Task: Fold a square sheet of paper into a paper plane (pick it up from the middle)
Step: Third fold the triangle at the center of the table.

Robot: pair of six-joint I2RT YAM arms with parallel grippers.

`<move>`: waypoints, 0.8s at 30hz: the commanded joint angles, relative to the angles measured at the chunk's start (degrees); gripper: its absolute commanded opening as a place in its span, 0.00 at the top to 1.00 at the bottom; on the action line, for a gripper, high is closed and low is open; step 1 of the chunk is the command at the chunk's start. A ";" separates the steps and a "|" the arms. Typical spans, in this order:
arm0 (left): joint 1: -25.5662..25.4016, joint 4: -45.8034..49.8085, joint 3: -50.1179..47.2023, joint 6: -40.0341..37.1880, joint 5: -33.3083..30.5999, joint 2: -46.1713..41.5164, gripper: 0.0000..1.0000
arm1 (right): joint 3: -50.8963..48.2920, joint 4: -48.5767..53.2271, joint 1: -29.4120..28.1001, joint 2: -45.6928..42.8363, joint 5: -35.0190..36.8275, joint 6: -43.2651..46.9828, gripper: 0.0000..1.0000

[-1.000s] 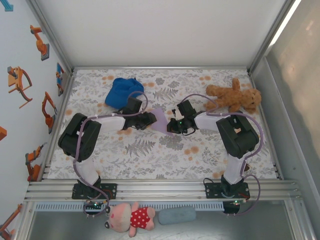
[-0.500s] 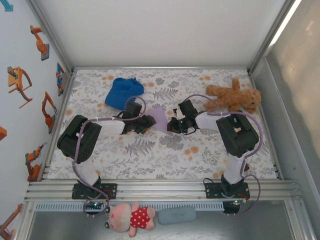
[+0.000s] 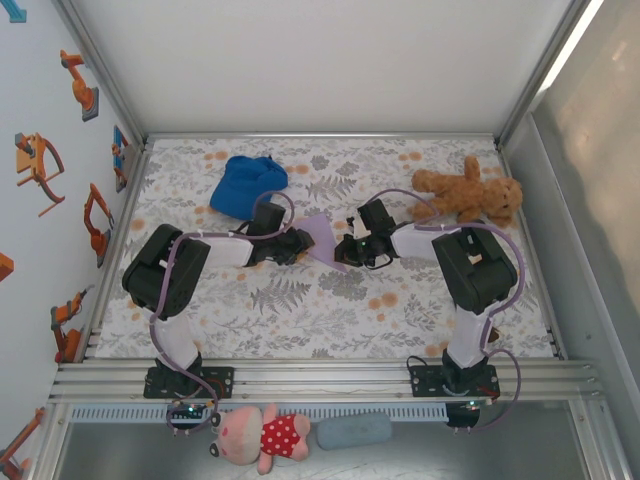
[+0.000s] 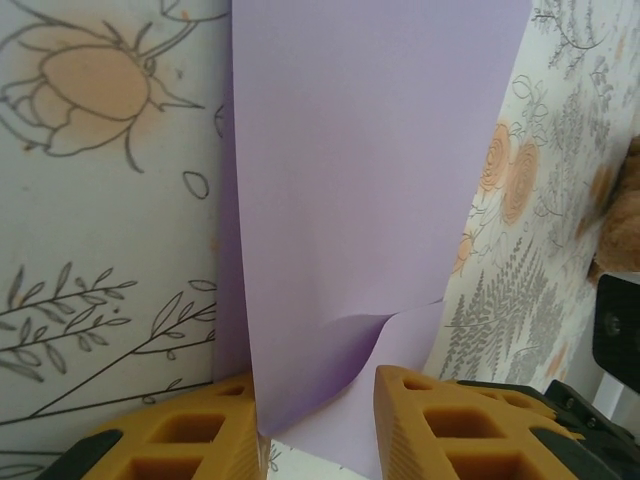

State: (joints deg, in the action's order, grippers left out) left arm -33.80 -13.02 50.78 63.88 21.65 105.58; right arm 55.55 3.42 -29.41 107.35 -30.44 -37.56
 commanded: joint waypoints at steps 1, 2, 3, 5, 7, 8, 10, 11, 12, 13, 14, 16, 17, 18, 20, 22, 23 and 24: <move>0.74 -3.67 0.11 1.25 2.41 0.19 0.67 | -1.05 1.22 0.40 1.99 2.14 -0.02 0.89; 0.92 -3.60 0.02 1.18 2.56 0.14 0.67 | -1.06 1.19 0.39 1.99 2.14 0.01 0.89; 1.02 -3.85 0.02 0.91 2.87 0.15 0.67 | -1.06 1.24 0.40 1.95 2.14 0.04 0.89; 1.28 -4.52 0.24 0.33 4.33 0.57 0.67 | -1.06 1.22 0.48 2.07 2.14 0.13 0.89; 1.37 -5.72 0.62 -0.09 6.03 1.42 0.67 | -1.14 1.24 0.58 2.07 2.05 0.20 0.89; 1.57 -6.26 0.71 -0.38 6.73 1.84 0.67 | -1.15 1.23 0.52 2.07 2.05 0.31 0.89; 1.96 -6.82 0.88 -1.30 8.01 2.65 0.67 | -1.15 1.24 0.71 2.07 1.81 0.55 0.89; 2.24 -7.28 0.88 -1.91 8.89 2.95 0.67 | -1.15 1.07 0.76 1.99 1.65 0.73 0.89; 2.41 -7.46 0.90 -2.54 9.52 3.35 0.67 | -1.10 1.04 0.71 1.89 1.53 0.86 0.89; 2.59 -7.55 0.99 -3.07 10.06 3.63 0.67 | -1.06 1.06 0.73 1.82 1.40 1.04 0.89; 2.77 -7.58 1.03 -3.78 10.78 3.94 0.67 | -1.03 1.06 0.73 1.81 1.26 1.25 0.89; 2.96 -7.42 1.15 -5.26 11.70 4.28 0.67 | -0.95 1.06 0.75 1.72 1.08 1.41 0.89; 3.05 -7.13 1.25 -6.01 11.99 4.44 0.67 | -0.80 1.12 0.75 1.72 0.95 1.59 0.89; 3.24 -6.99 1.27 -6.59 12.18 4.55 0.67 | -0.71 1.23 0.76 1.63 0.91 1.69 0.89; 3.39 -6.51 1.18 -7.38 12.40 4.70 0.68 | -0.77 1.23 0.81 1.55 0.83 1.94 0.88; 3.57 -6.76 0.89 -7.84 12.61 4.81 0.71 | -0.80 1.15 0.82 1.29 0.85 2.14 0.88; 3.63 -6.57 0.83 -8.11 12.61 4.81 0.73 | -0.88 1.00 0.83 1.09 0.83 2.18 0.87; 3.57 -5.86 1.04 -8.52 12.48 4.89 0.75 | -0.82 0.97 0.84 0.94 0.95 2.29 0.87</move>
State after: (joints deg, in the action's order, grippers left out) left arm -30.55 -19.22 50.81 58.48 32.64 109.67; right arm 55.55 3.16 -29.15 107.46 -31.38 -36.64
